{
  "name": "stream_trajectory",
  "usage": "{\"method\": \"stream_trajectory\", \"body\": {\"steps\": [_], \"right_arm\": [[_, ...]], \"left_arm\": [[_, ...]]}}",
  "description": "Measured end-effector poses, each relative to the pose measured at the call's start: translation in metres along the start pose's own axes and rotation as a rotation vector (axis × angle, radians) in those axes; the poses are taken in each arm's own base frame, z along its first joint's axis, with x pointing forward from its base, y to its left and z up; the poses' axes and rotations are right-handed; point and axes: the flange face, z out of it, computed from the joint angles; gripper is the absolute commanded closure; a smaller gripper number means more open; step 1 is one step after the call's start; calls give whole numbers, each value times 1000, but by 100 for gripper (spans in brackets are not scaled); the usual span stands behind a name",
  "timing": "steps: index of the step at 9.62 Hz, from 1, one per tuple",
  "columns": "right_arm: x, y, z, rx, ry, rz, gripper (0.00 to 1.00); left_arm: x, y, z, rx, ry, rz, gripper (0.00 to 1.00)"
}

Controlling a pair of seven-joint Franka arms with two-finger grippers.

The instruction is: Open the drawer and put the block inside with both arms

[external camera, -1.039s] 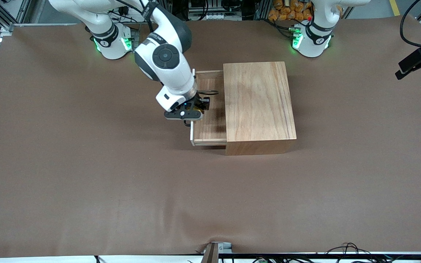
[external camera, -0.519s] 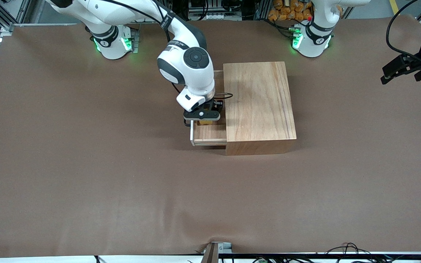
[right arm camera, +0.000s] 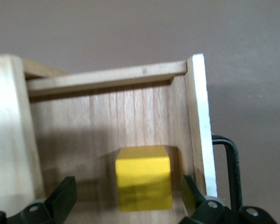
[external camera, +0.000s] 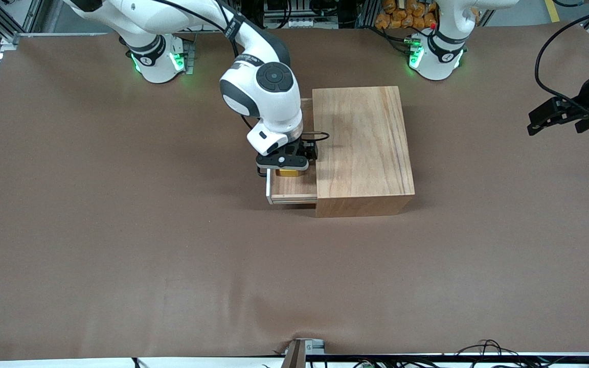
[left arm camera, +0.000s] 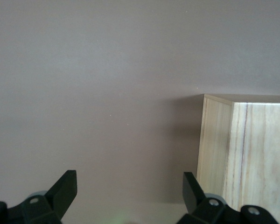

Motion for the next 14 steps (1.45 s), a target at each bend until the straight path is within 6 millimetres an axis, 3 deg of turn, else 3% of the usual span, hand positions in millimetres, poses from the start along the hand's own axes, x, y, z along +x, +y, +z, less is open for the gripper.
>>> {"method": "stream_trajectory", "body": {"steps": [4,6,10,14], "right_arm": [[20,13,-46,-85,0,83,0],[40,37,-63,-136,-9,16,0],[101,126,-121,-172,-68,-206,0],[161,250,-165,-107,-174,-324,0]], "left_arm": [[13,7,-7,3,23,7,0],[13,2,-7,4,23,0,0],[14,0,-12,2,36,-1,0],[14,-2,-13,-9,40,1,0]]}}
